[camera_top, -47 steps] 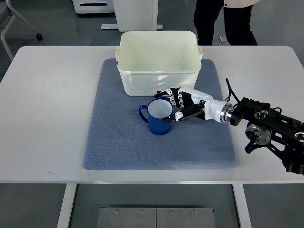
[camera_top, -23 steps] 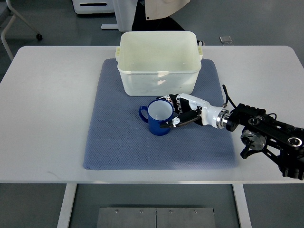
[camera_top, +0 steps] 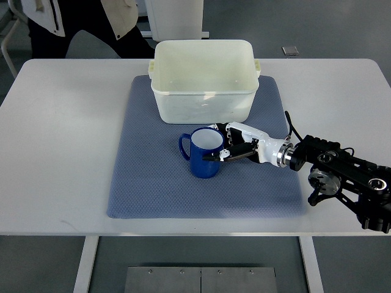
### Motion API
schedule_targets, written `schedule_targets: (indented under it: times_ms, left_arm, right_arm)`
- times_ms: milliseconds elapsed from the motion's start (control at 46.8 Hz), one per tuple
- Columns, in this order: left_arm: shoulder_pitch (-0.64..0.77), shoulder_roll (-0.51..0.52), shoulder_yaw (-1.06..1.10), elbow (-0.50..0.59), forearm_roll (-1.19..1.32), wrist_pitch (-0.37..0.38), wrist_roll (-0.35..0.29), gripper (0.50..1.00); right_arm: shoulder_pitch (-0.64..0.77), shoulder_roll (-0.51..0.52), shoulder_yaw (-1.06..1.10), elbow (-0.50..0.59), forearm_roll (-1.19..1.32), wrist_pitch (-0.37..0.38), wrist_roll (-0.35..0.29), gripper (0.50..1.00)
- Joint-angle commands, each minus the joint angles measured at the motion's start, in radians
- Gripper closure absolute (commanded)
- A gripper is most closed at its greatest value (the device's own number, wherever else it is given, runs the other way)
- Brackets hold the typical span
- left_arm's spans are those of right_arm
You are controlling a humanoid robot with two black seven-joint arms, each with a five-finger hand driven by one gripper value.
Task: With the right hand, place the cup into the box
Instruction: 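Close the right hand fingers around the blue mug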
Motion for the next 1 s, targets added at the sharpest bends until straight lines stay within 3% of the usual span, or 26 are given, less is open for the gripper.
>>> schedule_targets:
  times_ms: [0,984]
  left_arm:
    - [0.0,0.0,0.0,0.0,0.0,0.0,0.0,0.5]
    - [0.0,0.0,0.0,0.0,0.0,0.0,0.0,0.5]
  right_arm:
    - [0.0,0.001,0.002,-0.007,0.0,0.0,-0.001,1.0]
    - [0.0,-0.003,0.005,-0.007,0.0,0.002,0.002,1.0]
